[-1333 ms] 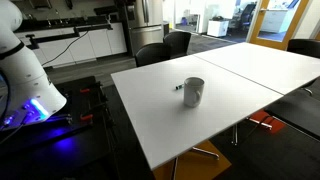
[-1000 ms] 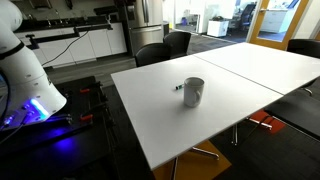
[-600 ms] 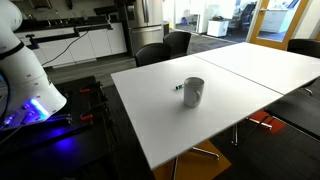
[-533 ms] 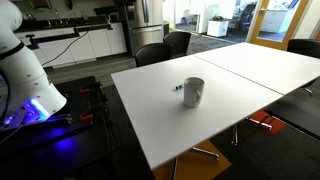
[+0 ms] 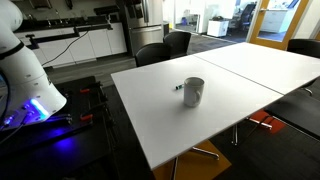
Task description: Move the cup to the left and put the marker inside the mug cup
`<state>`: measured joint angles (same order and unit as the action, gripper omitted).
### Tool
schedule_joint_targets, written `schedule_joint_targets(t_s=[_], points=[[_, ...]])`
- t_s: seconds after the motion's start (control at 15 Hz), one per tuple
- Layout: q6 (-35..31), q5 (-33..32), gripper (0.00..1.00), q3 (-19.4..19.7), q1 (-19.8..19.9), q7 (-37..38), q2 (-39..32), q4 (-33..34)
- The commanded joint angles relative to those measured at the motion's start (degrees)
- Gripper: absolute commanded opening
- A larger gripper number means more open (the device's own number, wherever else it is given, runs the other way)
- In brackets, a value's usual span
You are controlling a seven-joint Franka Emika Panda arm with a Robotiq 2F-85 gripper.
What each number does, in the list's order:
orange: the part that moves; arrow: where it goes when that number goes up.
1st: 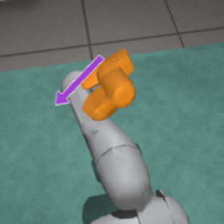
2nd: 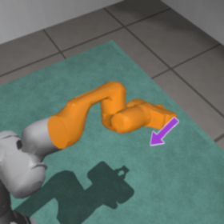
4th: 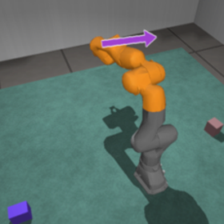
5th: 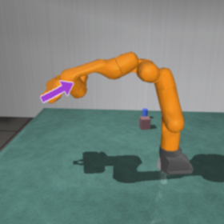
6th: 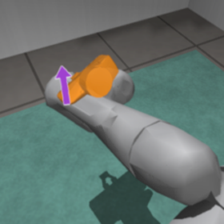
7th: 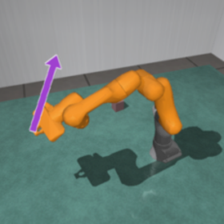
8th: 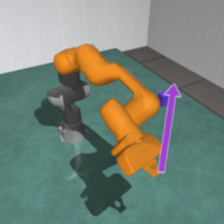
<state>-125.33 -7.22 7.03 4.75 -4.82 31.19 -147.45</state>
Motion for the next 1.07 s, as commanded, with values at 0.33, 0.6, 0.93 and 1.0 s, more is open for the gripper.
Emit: schedule_joint_targets(t_s=[0.33, 0.6, 0.93, 1.0], points=[[-12.8, 7.3, 1.00, -1.9, 2.4, 19.8, -18.3, 10.9], [-17.6, 5.6, 1.00, -2.7, 3.7, 32.8, -26.8, 16.4], [-21.0, 2.2, 1.00, -0.7, 3.2, 47.0, -36.1, 22.0], [-20.8, 1.6, 1.00, -0.1, 2.8, 48.9, -37.7, 23.0]])
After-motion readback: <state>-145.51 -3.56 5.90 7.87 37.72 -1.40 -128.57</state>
